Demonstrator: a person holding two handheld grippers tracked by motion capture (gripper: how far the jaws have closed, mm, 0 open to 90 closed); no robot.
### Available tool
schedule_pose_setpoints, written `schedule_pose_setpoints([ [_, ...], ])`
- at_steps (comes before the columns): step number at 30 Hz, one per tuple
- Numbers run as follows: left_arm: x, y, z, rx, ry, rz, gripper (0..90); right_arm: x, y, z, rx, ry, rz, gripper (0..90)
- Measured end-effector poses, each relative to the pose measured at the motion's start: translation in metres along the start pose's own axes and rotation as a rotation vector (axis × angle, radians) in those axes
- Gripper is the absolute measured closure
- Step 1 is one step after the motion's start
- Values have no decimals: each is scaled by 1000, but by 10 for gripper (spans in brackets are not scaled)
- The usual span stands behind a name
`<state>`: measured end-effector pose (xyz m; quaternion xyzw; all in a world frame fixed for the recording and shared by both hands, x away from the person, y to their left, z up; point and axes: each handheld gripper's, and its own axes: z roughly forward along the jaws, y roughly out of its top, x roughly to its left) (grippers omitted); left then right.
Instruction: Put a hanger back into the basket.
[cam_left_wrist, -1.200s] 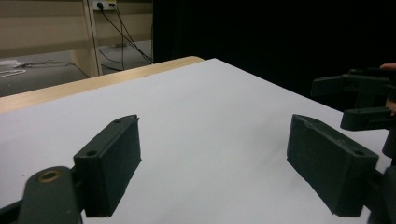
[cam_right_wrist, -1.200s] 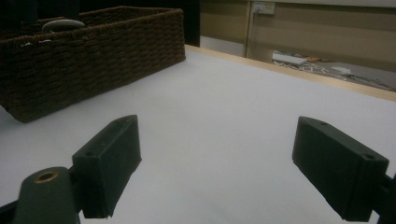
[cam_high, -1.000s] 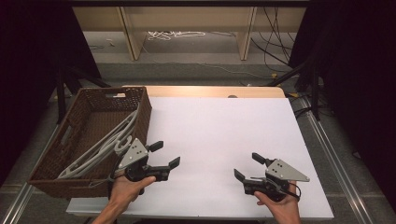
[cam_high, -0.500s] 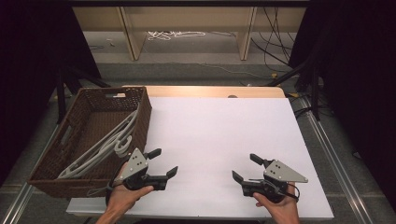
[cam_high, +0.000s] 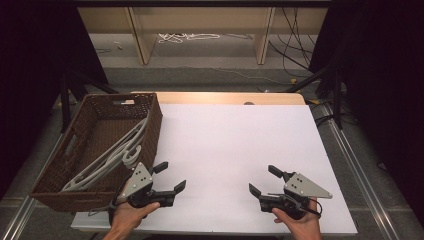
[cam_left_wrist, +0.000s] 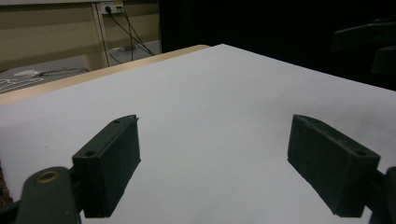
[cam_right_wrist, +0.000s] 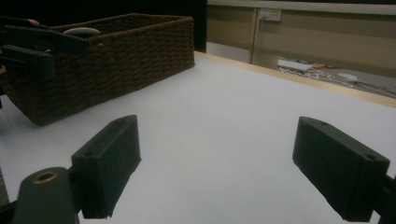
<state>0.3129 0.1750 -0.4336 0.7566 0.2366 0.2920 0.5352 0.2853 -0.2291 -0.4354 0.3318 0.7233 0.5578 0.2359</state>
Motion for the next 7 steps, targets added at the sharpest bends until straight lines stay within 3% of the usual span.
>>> schedule_pose_setpoints([
  [1, 1, 0, 2, -17, -7, 6, 167, 0, 0, 1, -1, 6, -1, 159],
  [7, 1, -1, 1, 7, 1, 2, 167, -1, 0, 1, -6, -1, -11, 160],
])
